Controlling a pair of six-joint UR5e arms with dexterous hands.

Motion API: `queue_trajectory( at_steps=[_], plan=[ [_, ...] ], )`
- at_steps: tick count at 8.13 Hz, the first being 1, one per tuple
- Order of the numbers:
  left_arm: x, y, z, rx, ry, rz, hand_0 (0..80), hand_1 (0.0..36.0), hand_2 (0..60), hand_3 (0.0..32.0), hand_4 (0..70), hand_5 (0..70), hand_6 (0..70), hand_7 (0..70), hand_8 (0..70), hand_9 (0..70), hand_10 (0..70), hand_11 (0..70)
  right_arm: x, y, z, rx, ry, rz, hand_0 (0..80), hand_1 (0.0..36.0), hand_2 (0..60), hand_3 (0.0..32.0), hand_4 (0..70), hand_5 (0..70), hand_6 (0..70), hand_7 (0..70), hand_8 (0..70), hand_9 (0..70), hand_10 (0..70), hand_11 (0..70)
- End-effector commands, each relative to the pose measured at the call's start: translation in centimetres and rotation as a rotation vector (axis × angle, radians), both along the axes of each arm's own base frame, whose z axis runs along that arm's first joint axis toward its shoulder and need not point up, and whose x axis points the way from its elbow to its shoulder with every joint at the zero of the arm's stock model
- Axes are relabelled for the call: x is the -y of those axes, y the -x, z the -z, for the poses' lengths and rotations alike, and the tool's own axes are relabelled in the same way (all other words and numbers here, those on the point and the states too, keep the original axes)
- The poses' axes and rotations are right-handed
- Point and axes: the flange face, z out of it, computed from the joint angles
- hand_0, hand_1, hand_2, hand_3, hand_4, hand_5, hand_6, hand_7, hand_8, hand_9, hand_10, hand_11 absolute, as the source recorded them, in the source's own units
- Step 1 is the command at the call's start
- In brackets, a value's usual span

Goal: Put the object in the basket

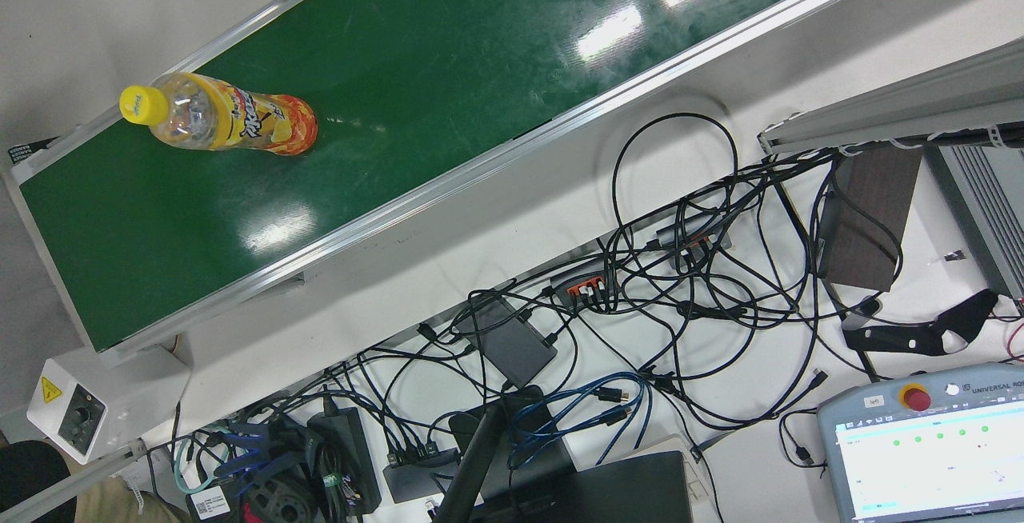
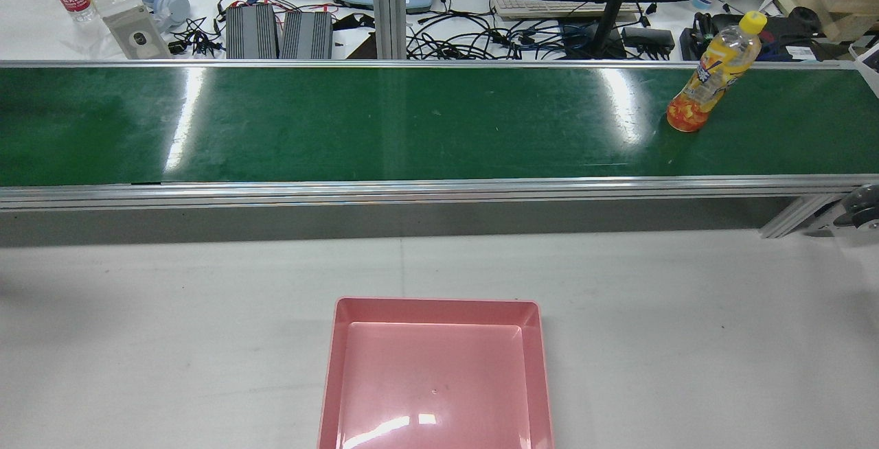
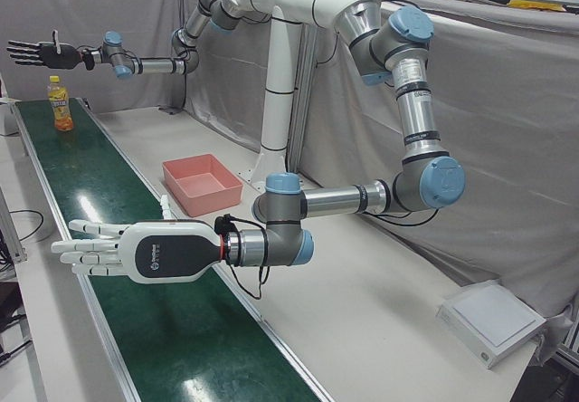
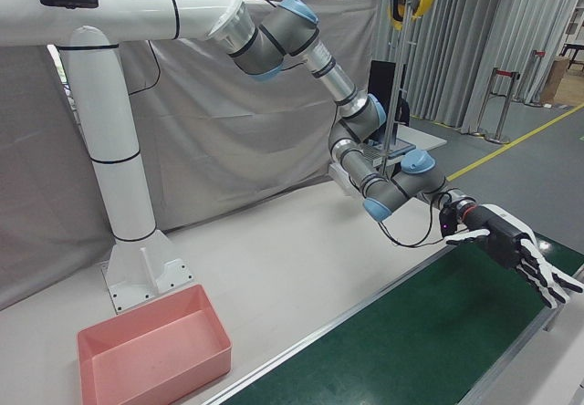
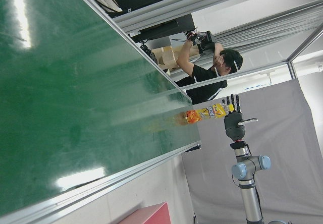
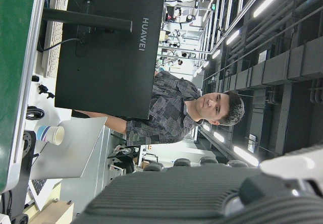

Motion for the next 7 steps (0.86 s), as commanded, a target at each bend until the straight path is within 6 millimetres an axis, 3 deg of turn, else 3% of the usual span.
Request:
queue_trajectory(
  at_steps=[1, 7],
  plan=[
    [-0.06, -0.29, 0.51, -0.001, 0.004, -0.007, 51.8, 14.5, 0.0, 0.0, 18.0, 12.1, 0.0, 0.0, 5.0, 9.1, 7.0, 11.8, -0.02, 0.00, -0.14, 0.000, 0.003, 0.000, 0.0, 0.0, 0.0, 0.0, 0.0, 0.0, 0.0, 0.0, 0.0, 0.0, 0.0, 0.0],
    [-0.10, -0.58, 0.99, -0.004, 0.000, -0.012, 52.1, 14.6, 0.0, 0.0, 18.2, 11.7, 0.0, 0.0, 5.1, 9.3, 7.0, 11.7, -0.02, 0.00, -0.14, 0.000, 0.003, 0.000, 0.0, 0.0, 0.0, 0.0, 0.0, 0.0, 0.0, 0.0, 0.0, 0.0, 0.0, 0.0]
  ],
)
